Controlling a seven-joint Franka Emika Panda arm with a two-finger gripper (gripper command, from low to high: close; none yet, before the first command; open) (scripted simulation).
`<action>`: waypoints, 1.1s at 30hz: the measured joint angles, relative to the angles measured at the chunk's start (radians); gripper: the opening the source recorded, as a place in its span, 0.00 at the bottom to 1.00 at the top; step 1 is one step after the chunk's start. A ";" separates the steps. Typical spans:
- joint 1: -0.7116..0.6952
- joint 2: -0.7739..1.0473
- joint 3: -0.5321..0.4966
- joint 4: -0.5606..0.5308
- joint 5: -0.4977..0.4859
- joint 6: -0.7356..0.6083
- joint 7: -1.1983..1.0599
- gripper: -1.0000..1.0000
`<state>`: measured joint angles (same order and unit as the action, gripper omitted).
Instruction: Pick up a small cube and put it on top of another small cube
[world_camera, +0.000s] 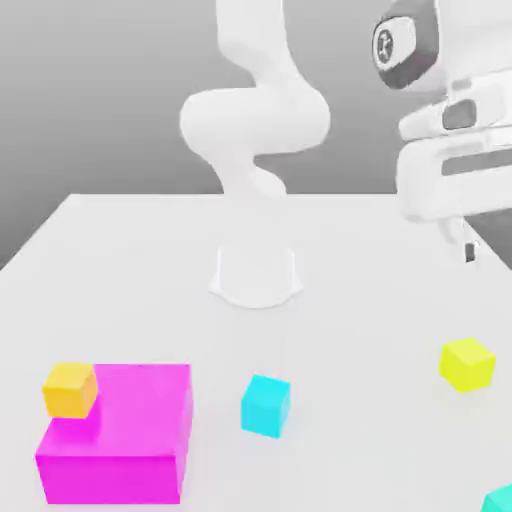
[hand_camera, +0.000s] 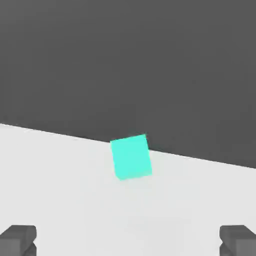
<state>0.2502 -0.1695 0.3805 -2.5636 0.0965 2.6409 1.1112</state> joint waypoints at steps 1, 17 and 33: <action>0.012 0.038 0.023 -0.015 -0.018 0.020 0.034 0.50; 0.321 0.496 -0.142 -0.064 -0.464 0.293 0.501 0.00; 0.151 0.398 -0.048 0.125 -0.259 0.003 0.069 0.00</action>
<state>0.4015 0.2282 0.3325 -2.4381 -0.1624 2.6441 1.1803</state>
